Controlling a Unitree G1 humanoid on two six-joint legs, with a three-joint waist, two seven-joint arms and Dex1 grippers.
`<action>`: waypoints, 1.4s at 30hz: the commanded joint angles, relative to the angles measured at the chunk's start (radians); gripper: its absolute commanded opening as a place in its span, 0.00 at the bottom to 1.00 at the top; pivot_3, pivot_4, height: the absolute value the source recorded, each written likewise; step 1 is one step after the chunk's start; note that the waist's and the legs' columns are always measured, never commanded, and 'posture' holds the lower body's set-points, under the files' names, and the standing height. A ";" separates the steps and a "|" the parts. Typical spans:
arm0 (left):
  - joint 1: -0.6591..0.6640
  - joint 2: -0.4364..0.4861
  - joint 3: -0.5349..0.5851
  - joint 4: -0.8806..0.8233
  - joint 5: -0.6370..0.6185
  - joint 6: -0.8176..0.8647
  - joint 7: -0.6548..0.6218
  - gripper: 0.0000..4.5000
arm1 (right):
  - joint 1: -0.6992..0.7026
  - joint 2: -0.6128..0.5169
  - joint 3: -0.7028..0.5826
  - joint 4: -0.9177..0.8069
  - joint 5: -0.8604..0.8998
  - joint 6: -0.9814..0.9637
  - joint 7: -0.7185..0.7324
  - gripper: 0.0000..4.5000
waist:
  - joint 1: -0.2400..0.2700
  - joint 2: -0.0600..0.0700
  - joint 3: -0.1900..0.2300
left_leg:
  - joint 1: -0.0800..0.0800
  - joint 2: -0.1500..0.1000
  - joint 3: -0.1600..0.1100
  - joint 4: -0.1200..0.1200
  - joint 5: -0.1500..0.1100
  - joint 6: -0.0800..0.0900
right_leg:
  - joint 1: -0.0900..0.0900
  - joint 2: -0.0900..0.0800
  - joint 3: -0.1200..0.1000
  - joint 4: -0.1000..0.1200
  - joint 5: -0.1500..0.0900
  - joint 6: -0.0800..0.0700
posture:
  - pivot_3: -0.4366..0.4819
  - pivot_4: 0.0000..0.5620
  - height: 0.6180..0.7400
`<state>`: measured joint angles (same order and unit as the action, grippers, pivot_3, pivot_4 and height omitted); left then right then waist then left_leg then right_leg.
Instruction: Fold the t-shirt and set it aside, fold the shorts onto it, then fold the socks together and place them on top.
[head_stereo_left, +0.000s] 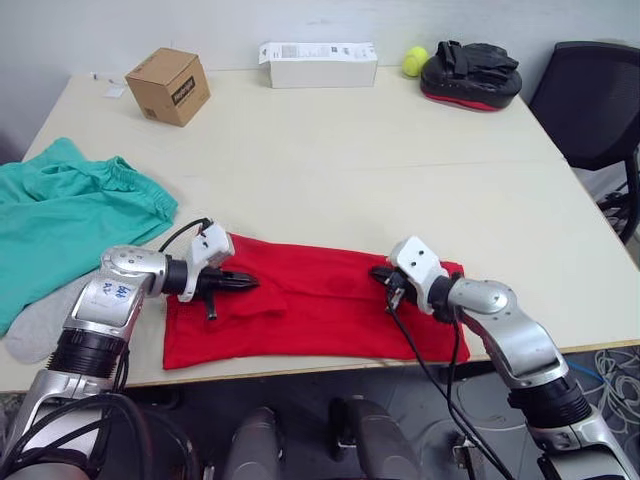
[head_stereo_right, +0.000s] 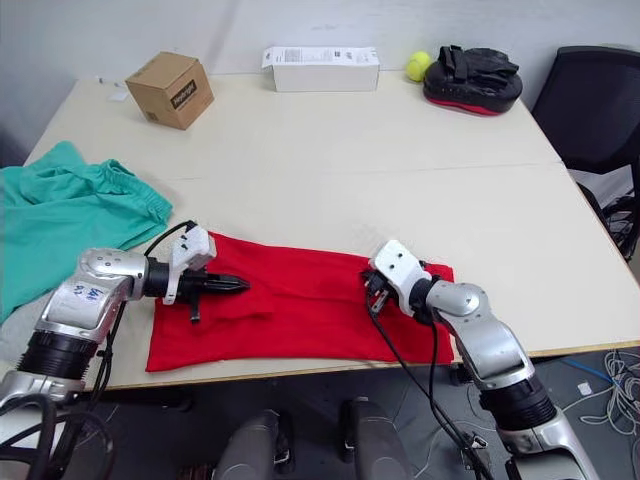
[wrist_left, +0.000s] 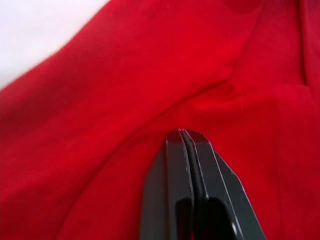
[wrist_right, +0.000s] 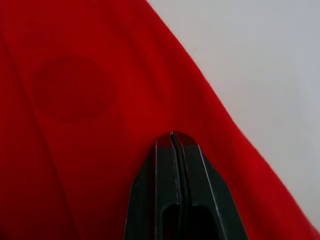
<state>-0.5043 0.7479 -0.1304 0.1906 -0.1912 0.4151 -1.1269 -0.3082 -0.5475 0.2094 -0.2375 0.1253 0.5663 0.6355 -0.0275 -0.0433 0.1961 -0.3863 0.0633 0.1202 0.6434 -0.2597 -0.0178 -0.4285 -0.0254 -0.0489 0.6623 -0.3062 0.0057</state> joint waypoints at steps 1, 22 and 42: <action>0.013 0.018 -0.005 0.063 0.054 -0.024 0.036 0.01 | 0.068 -0.066 -0.054 -0.024 -0.014 0.019 0.007 0.00 | 0.001 0.000 0.000 | 0.000 0.000 0.000 0.000 0.000 0.000 | 0.000 0.000 0.000 0.000 0.000 0.000 | 0.48 0.27 1.00; 0.060 0.065 0.171 -0.180 -0.196 0.169 -0.047 0.05 | 0.057 -0.239 -0.294 0.013 0.185 -0.060 0.207 0.00 | -0.004 0.000 -0.001 | -0.001 0.000 0.001 -0.007 0.003 0.002 | -0.002 0.001 0.000 -0.006 0.002 0.001 | 0.48 0.27 1.00; 0.121 0.121 0.329 -0.613 -0.486 0.315 0.013 1.00 | -0.395 -0.314 0.051 0.532 0.028 -0.002 0.608 0.99 | -0.007 0.001 0.001 | -0.001 -0.002 0.001 -0.012 0.002 -0.001 | -0.003 0.001 0.001 -0.008 0.000 0.002 | 0.48 0.27 1.00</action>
<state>-0.3865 0.8592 0.1686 -0.3892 -0.6647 0.7493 -1.1300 -0.6886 -0.8651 0.2488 0.2881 0.1722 0.5844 1.2311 -0.0344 -0.0422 0.1967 -0.3866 0.0617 0.1212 0.6316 -0.2579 -0.0190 -0.4310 -0.0245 -0.0478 0.6549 -0.3065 0.0073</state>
